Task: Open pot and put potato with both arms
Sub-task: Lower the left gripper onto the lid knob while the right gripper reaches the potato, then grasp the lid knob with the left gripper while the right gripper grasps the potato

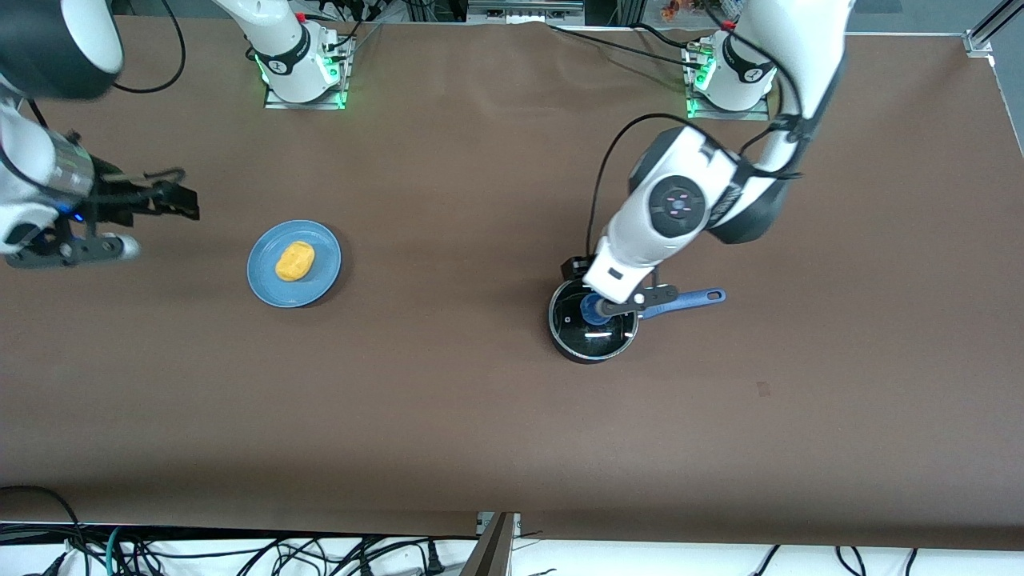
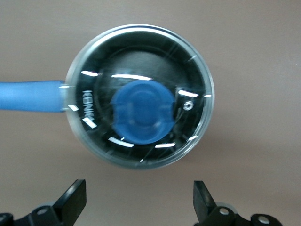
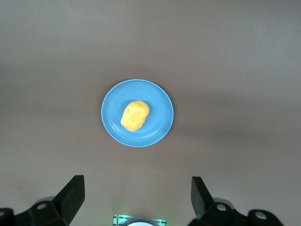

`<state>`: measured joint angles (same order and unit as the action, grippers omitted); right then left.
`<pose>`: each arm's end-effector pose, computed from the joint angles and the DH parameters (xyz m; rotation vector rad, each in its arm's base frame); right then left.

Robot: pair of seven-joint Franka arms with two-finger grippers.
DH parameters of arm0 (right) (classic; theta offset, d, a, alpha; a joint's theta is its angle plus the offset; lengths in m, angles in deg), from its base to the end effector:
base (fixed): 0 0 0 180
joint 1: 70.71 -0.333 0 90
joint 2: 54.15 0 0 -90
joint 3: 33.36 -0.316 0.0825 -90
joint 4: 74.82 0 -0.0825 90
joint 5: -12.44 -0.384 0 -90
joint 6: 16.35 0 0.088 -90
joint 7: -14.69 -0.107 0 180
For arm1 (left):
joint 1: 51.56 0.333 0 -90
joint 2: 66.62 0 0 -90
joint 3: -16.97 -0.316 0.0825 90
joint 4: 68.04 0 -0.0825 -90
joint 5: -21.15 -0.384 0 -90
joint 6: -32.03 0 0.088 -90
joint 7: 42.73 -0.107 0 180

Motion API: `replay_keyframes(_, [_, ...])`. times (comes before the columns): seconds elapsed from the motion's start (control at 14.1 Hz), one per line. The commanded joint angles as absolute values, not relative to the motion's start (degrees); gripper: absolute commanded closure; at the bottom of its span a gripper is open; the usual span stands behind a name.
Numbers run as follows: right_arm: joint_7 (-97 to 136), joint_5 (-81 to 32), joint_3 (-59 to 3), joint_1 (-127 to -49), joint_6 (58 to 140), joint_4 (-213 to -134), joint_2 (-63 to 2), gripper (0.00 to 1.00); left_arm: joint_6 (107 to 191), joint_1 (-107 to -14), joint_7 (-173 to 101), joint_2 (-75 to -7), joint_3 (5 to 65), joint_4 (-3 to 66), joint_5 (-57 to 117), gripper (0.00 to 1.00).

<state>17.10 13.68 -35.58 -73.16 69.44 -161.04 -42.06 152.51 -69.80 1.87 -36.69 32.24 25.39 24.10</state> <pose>0.5998 0.0444 0.5274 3.0993 0.1930 -0.3399 0.5758 -0.3580 0.3231 2.9948 0.3799 -0.2076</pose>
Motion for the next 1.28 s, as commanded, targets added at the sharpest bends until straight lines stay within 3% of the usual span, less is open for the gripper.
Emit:
replay_keyframes(0.0, [17.2, 14.6, -35.8, -73.2, 71.2, -160.5, -39.7, 0.0, 155.2, -70.8, 1.6, -33.6, 31.5, 24.1, 21.5, 0.0])
replay_keyframes(0.35, [16.0, 13.9, -35.7, -73.1, 73.5, -161.0, -36.0, 0.0, 155.3, -70.6, 3.7, -32.7, 31.3, 22.8, 16.8, 0.0])
replay_keyframes(0.57, [3.7, 13.7, -36.1, -73.3, 75.5, -162.6, -33.8, 0.0, 155.3, -70.9, 6.6, -30.5, 31.3, 19.4, 16.2, 0.0])
replay_keyframes(0.78, [-4.4, 13.7, -37.1, -73.7, 85.0, -171.8, -33.1, 0.0, 155.3, -70.5, 6.4, -29.7, 31.1, 19.4, 16.0, 0.0])
replay_keyframes(1.06, [-11.0, 13.7, -37.7, -73.7, 89.5, -178.8, -33.1, 0.0, 155.3, -70.3, 6.4, -29.1, 30.9, 19.4, 15.2, 0.0])
replay_keyframes(1.21, [-12.1, 13.7, -38.2, -73.7, 92.4, -183.0, -33.3, 0.0, 155.3, -70.3, 6.3, -28.9, 31.0, 19.0, 15.2, 0.11])
